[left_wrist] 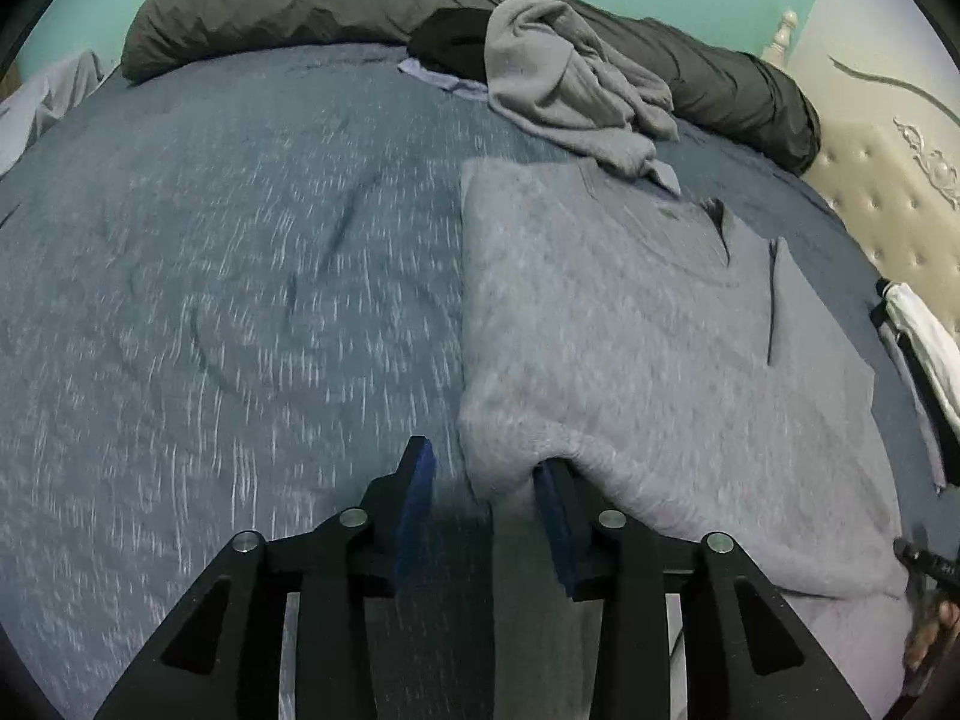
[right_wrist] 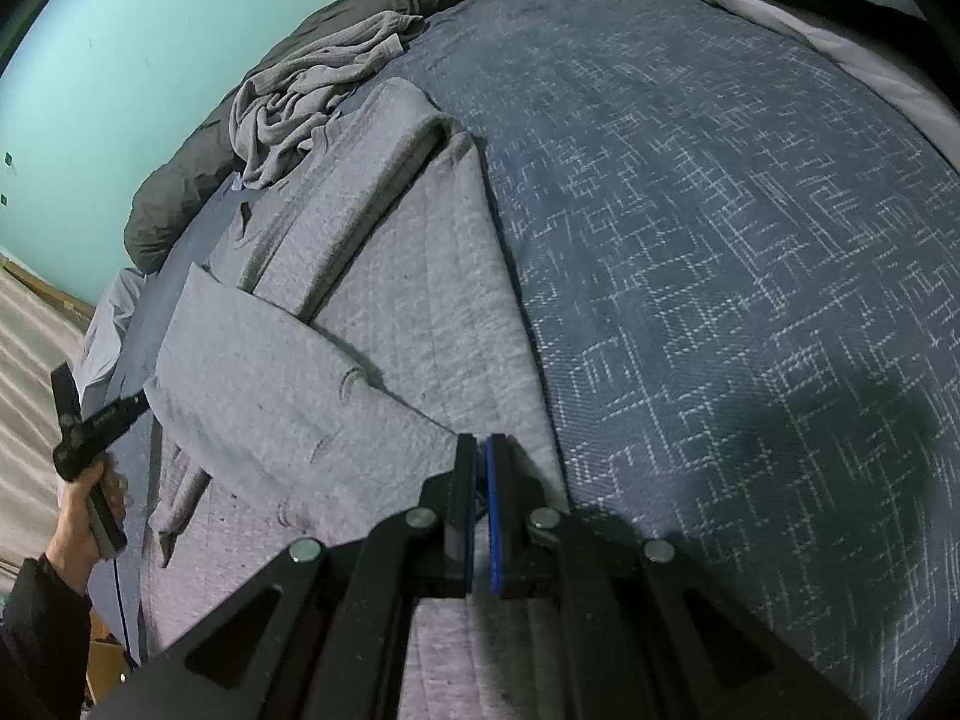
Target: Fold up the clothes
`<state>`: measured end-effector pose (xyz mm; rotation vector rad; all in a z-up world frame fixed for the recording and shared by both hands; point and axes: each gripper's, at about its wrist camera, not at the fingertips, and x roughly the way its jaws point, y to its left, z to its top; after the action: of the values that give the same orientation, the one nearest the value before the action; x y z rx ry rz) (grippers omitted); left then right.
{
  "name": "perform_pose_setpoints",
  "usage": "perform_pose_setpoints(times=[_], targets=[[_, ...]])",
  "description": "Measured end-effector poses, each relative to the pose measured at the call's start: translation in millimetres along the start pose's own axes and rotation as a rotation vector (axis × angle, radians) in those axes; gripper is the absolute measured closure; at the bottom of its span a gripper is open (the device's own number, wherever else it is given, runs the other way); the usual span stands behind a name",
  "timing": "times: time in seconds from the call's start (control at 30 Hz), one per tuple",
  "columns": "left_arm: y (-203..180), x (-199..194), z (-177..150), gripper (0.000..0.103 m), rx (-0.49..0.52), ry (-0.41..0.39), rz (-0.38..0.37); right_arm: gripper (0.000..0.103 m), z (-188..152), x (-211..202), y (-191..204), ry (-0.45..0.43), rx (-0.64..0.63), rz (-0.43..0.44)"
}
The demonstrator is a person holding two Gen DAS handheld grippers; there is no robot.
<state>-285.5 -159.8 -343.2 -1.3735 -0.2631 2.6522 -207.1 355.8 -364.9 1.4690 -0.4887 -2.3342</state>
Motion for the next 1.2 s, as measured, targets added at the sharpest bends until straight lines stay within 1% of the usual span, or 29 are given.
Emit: perform_pose_setpoints(times=[0.1,0.13,0.2,0.3,0.37,0.47,0.5,0.57,0.73,0.77,0.9,0.93,0.97,1.0,1.03,1.1,1.13,1.2], targets=[[-3.4,2.4,8.5,0.063,0.002,-0.027,0.002,0.100,0.1,0.3,0.2,0.001,0.000,0.002],[-2.6,2.1,7.9,0.063,0.001,-0.025,0.002,0.100,0.3,0.5,0.2,0.001,-0.001,0.002],[-4.6,6.4,5.8,0.062,0.019,-0.017,0.029,0.100,0.5,0.5,-0.4,0.002,0.000,0.004],[-4.8,14.6,5.1,0.062,0.003,0.003,0.032,0.100,0.7,0.9,-0.1,0.003,-0.003,0.003],[-15.7,22.3,4.0,0.062,0.069,0.031,0.056,0.100,0.9,1.3,0.2,0.004,-0.005,0.001],[-17.7,24.1,1.0,0.062,0.087,0.047,0.082,0.100,1.1,1.5,-0.1,0.004,-0.003,0.002],[-15.1,21.5,0.5,0.062,0.075,0.041,0.074,0.100,1.2,1.3,-0.4,0.004,-0.002,0.003],[-13.9,16.7,-3.3,0.062,0.086,0.033,0.079,0.100,1.3,1.4,-0.2,0.003,-0.001,0.004],[-16.5,14.0,-16.0,0.061,0.174,0.033,0.117,0.100,0.6,1.6,0.2,0.002,-0.002,0.003],[-16.1,13.8,-16.4,0.059,0.178,0.027,0.120,0.100,0.5,1.7,0.4,0.002,-0.001,0.003],[-11.7,15.0,-10.8,0.059,0.166,-0.001,0.149,0.100,-0.1,2.3,1.2,0.000,0.002,0.004],[-10.7,14.8,-8.6,0.061,0.166,-0.008,0.155,0.100,-0.2,2.5,1.3,0.000,0.001,0.004],[-9.6,14.4,-6.4,0.066,0.166,-0.015,0.160,0.100,-0.2,2.7,1.4,0.000,0.001,0.004],[-9.9,15.5,-3.7,0.076,0.178,-0.010,0.161,0.100,-0.2,2.9,1.6,0.000,0.000,0.005],[-11.6,14.2,-3.6,0.078,0.196,-0.007,0.166,0.100,0.0,3.1,1.7,0.000,0.000,0.005],[-21.2,9.0,-1.6,0.087,0.266,-0.018,0.198,0.100,0.6,3.9,2.3,0.002,-0.002,0.007],[-24.6,4.1,-0.3,0.087,0.293,-0.030,0.213,0.100,0.7,4.2,2.6,0.002,-0.002,0.008],[-23.0,-3.2,7.8,0.086,0.291,-0.041,0.213,0.100,0.9,4.4,3.3,0.003,-0.006,0.011]])
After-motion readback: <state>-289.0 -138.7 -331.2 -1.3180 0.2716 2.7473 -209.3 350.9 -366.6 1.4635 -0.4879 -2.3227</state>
